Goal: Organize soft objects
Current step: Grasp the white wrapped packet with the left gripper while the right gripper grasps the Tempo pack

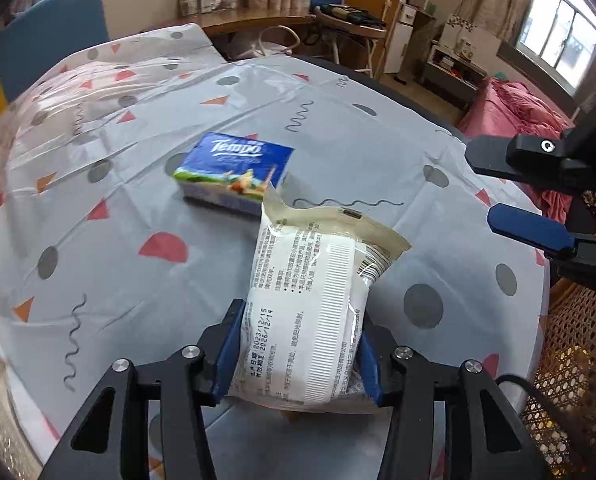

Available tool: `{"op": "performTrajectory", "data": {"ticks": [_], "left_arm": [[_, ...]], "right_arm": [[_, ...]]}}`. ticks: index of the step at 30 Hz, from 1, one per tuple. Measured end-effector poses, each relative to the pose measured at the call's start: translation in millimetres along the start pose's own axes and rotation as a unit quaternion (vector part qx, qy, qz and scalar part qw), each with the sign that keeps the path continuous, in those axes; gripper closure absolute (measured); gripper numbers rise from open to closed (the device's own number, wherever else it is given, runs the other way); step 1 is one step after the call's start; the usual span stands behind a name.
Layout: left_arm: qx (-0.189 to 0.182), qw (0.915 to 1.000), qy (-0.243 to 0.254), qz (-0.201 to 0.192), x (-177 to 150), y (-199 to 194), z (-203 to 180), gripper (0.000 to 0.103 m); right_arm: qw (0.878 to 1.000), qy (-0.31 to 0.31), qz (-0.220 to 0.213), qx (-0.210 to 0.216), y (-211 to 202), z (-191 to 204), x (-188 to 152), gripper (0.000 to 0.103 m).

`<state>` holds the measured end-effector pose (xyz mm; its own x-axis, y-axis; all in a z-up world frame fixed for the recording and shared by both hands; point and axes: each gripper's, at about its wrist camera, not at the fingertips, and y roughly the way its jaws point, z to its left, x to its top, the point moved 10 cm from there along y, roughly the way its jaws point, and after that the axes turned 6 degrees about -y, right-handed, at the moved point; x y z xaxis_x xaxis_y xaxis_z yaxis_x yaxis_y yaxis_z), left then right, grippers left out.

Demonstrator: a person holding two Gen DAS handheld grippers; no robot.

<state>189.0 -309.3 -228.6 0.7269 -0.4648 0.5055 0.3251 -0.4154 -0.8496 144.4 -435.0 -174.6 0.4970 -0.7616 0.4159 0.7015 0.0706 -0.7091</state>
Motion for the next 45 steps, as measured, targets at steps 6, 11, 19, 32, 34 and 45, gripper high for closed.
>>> {"op": "performTrajectory", "data": {"ticks": [6,11,19,32,34,45], "left_arm": [[0.051,0.9977,-0.043,-0.011,-45.4,-32.9,44.9,0.052],[0.038,0.9967,-0.069,-0.017,-63.7,-38.5,62.2,0.051],[0.032,0.9966,-0.069,-0.033,-62.6,-38.8,61.8,0.051],[0.023,0.9955,-0.079,-0.046,-63.4,-39.8,63.3,0.051],[0.023,0.9954,-0.08,-0.047,-63.2,-39.8,62.9,0.051],[0.031,0.9946,-0.091,-0.039,-62.8,-43.1,65.6,0.054]], "right_arm": [[0.999,-0.026,0.035,-0.01,11.4,5.8,-12.5,0.048],[0.993,-0.085,0.082,-0.019,28.0,24.0,-30.5,0.048],[0.923,-0.362,0.107,-0.074,78.6,104.0,-13.0,0.038],[0.826,-0.501,0.206,-0.156,169.2,109.7,-8.3,0.033],[0.831,-0.493,0.2,-0.164,171.4,104.1,-7.8,0.038],[0.887,-0.403,0.191,-0.12,120.0,74.4,-64.0,0.042]]}}
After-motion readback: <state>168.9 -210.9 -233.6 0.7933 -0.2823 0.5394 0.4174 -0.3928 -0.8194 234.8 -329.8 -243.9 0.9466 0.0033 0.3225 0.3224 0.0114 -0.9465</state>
